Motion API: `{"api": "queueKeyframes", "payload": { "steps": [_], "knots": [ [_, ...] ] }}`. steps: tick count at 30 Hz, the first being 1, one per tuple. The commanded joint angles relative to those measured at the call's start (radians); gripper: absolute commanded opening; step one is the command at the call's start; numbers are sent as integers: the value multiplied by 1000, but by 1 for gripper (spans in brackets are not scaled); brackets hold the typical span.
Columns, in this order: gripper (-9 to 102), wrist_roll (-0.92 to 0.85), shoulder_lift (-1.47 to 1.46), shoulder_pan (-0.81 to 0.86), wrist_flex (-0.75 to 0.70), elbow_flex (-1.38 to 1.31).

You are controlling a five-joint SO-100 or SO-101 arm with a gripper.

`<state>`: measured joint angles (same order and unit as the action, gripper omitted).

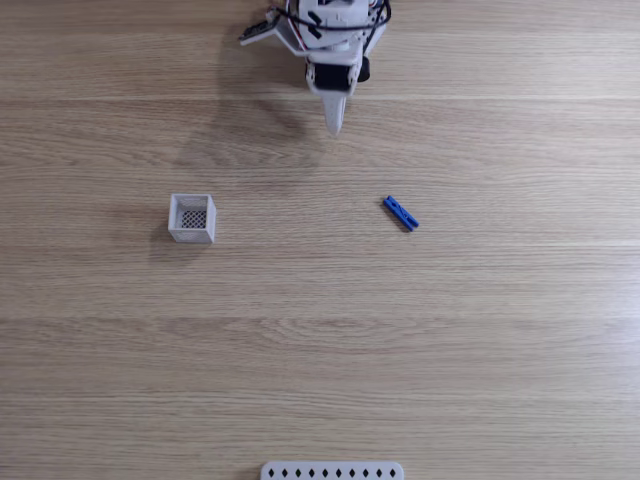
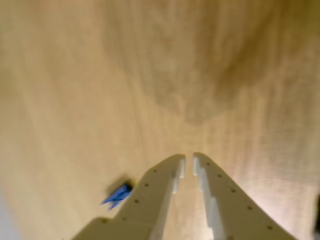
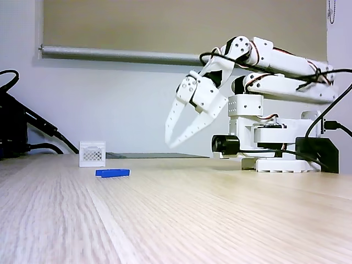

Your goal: Grasp a peg and put it in the crate.

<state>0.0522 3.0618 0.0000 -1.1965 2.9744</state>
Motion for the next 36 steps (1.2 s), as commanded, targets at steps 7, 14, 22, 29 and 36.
{"api": "queueKeyframes", "payload": {
  "steps": [7,14,22,29,36],
  "knots": [
    [-1,-482,-554,-8,97,-468],
    [-1,-1313,-879,-8,106,-681],
    [0,-2132,-1045,-40,97,-813],
    [-1,-2330,-1126,-161,106,-917],
    [0,-2223,-1252,-265,107,-996]
  ]
}}
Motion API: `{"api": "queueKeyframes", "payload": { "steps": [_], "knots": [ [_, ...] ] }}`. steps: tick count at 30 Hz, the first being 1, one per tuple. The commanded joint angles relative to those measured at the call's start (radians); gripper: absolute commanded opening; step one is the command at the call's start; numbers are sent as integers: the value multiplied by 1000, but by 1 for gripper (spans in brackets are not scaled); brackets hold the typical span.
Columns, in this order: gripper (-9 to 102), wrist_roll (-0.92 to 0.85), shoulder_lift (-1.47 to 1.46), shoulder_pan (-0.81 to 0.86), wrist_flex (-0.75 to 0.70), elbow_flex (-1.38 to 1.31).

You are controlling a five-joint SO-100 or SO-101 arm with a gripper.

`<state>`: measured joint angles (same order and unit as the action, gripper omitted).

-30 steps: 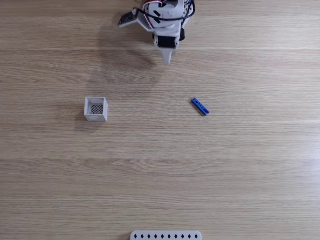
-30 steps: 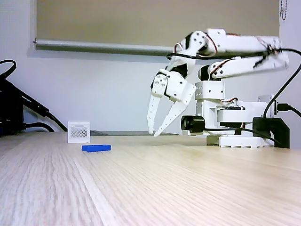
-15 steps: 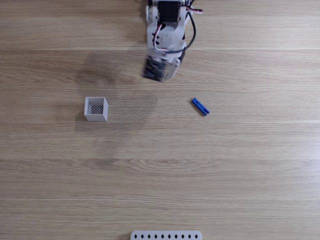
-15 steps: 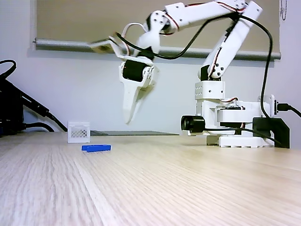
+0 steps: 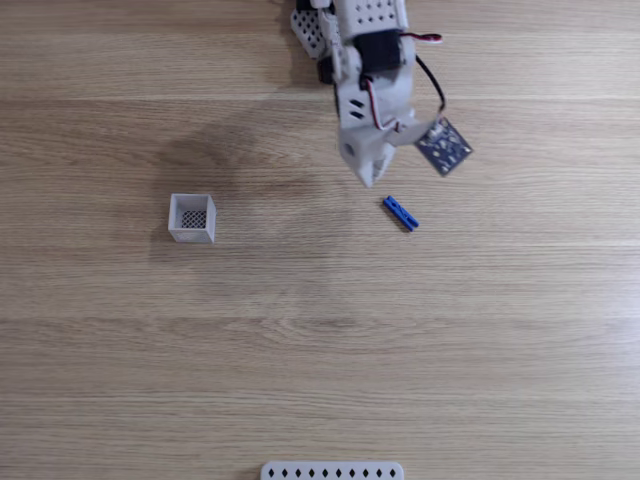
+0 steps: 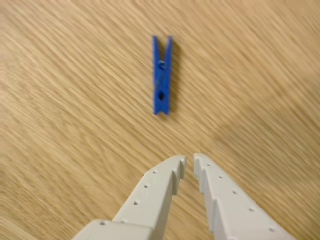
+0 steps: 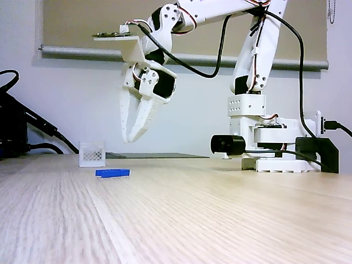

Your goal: Grasp a peg and put it in the crate.

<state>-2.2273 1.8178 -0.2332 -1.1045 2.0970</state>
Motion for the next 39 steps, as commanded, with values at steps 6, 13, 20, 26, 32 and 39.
{"api": "queueKeyframes", "payload": {
  "steps": [6,13,20,26,32,39],
  "knots": [
    [13,233,-83,-35,126,-164],
    [30,291,-101,-40,276,-146],
    [30,296,-110,-41,308,-61],
    [30,298,-179,-37,403,-9],
    [26,299,-210,-34,474,31],
    [-3,299,-193,-35,476,101]
  ]
}}
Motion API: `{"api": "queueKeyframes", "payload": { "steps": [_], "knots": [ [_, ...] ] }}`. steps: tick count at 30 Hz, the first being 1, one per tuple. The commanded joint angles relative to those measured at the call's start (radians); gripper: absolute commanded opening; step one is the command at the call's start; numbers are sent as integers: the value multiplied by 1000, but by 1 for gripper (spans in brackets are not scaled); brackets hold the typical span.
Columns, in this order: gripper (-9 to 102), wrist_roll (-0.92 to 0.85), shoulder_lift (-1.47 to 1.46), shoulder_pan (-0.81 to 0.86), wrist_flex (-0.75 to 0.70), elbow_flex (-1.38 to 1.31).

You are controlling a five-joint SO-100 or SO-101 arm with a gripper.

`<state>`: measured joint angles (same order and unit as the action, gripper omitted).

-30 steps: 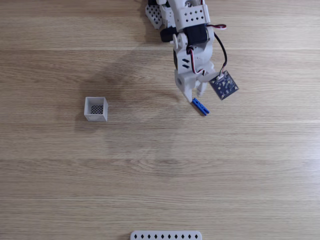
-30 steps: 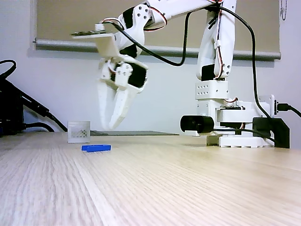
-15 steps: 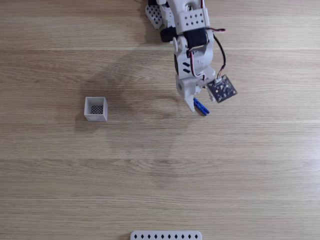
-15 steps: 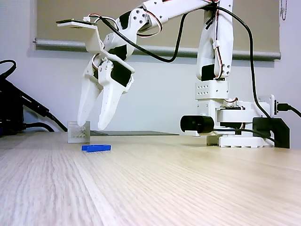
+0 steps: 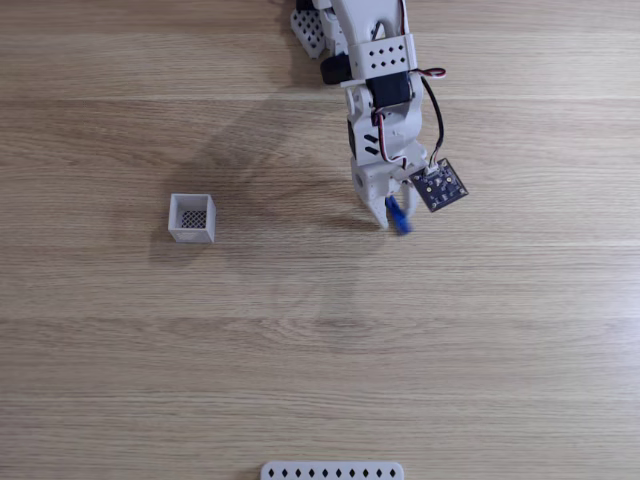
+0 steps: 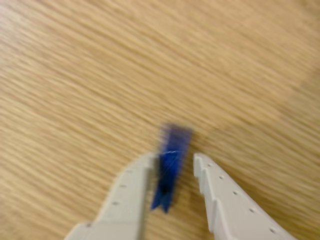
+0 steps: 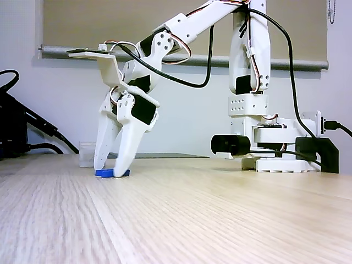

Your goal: Grasp a peg and put it in the crate.

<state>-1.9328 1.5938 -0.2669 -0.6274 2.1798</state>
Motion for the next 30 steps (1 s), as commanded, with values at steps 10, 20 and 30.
{"api": "queueKeyframes", "payload": {
  "steps": [10,20,30],
  "knots": [
    [-1,3,170,9,35,32],
    [-1,6,397,170,600,308],
    [-1,201,357,584,991,428]
  ]
}}
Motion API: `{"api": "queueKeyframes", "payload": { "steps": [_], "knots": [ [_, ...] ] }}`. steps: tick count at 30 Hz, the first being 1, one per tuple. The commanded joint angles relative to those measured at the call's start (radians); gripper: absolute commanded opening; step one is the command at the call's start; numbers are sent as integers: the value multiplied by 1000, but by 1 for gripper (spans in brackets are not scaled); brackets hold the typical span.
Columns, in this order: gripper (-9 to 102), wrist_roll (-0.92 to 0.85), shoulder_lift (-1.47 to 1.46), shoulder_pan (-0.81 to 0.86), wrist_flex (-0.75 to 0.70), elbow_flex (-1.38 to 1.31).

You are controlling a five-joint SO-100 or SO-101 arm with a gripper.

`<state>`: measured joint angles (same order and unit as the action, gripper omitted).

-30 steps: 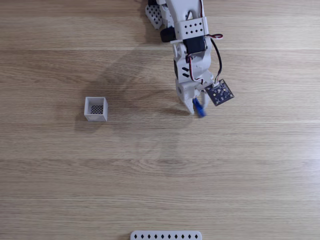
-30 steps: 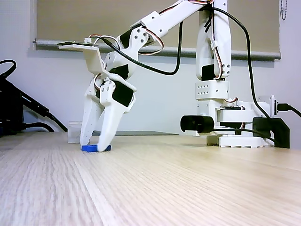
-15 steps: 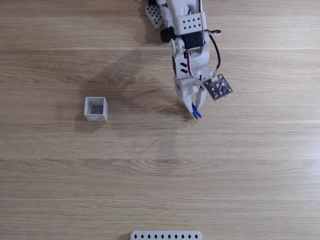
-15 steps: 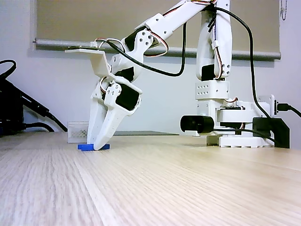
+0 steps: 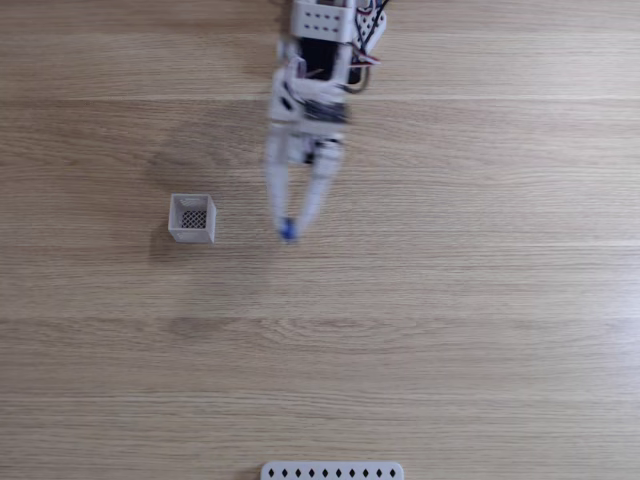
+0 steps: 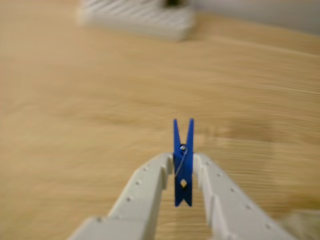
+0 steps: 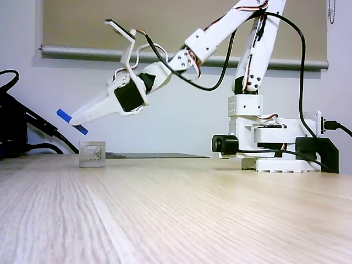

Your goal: Grasp a peg and put it in the crate.

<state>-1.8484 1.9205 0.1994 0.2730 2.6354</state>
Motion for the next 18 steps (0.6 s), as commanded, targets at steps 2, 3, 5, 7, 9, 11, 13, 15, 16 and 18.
{"api": "queueKeyframes", "payload": {
  "steps": [2,3,5,7,9,11,13,15,16,18],
  "knots": [
    [-1,193,-2,189,115,-37],
    [-1,230,-18,215,123,-43],
    [-1,275,-48,256,143,-54],
    [-1,287,-75,279,166,-58],
    [-1,290,-103,293,190,-60],
    [-1,295,-127,302,213,-64],
    [-1,298,-146,310,229,-74],
    [-1,299,-160,311,232,-87],
    [-1,299,-169,313,235,-95],
    [-1,299,-190,314,235,-118]
  ]
}}
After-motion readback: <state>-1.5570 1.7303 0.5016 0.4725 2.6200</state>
